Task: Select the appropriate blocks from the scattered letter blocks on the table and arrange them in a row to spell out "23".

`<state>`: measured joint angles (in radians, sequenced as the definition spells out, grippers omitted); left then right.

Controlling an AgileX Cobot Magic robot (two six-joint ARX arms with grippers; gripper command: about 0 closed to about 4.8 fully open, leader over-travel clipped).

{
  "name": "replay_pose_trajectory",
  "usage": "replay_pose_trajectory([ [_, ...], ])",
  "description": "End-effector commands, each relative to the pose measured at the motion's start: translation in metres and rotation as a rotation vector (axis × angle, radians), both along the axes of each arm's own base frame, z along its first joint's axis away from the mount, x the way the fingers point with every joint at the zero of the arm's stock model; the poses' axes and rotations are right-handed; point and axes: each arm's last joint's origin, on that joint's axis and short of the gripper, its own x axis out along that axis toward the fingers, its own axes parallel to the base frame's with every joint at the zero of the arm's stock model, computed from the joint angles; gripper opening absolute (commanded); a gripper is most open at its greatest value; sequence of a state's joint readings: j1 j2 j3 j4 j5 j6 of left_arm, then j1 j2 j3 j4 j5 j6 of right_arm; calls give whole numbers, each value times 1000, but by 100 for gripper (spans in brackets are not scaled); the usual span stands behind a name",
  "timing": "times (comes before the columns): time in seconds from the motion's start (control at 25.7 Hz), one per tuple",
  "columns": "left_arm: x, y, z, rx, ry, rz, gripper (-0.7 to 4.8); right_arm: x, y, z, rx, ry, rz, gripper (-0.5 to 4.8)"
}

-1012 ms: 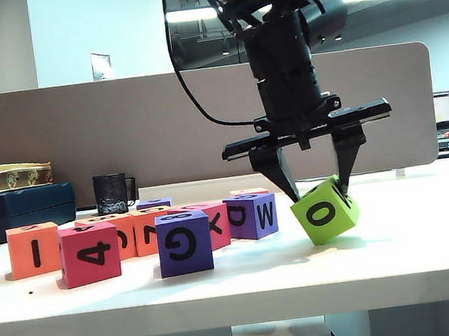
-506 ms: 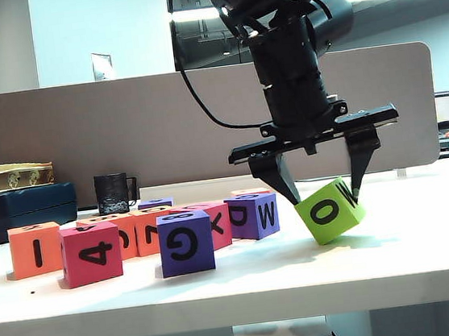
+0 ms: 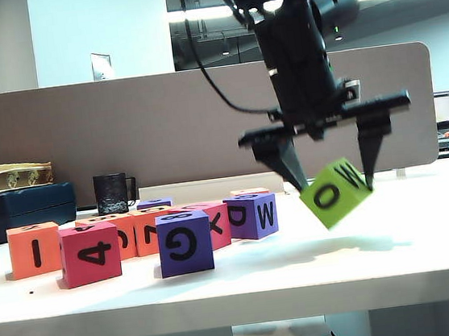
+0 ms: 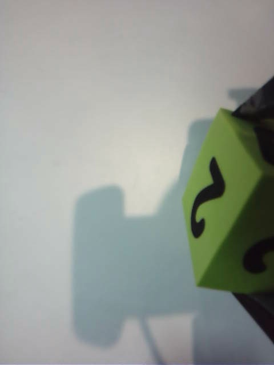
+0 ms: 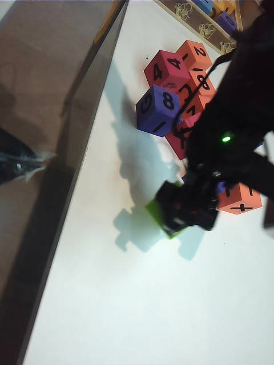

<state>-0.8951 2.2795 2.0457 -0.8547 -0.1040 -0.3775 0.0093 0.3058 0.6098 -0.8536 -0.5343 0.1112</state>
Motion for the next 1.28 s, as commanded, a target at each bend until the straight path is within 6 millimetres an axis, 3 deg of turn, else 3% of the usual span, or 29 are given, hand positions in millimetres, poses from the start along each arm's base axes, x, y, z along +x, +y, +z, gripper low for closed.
replay_pose_trajectory([
  [0.04,1,0,18,22,-70,-40,355,0,0,3,0,-16,-1,-1],
  [0.35,0,1,24,48,-66,-63,354,0,0,3,0,-16,-1,-1],
  [0.66,0,5,11,146,-97,-67,354,0,0,3,0,-17,-1,-1],
  [0.97,1,-1,-16,165,-32,-92,355,0,0,3,0,-17,-1,-1],
  [1.28,-4,-6,-21,157,-12,-116,355,0,0,3,0,-16,-1,-1],
])
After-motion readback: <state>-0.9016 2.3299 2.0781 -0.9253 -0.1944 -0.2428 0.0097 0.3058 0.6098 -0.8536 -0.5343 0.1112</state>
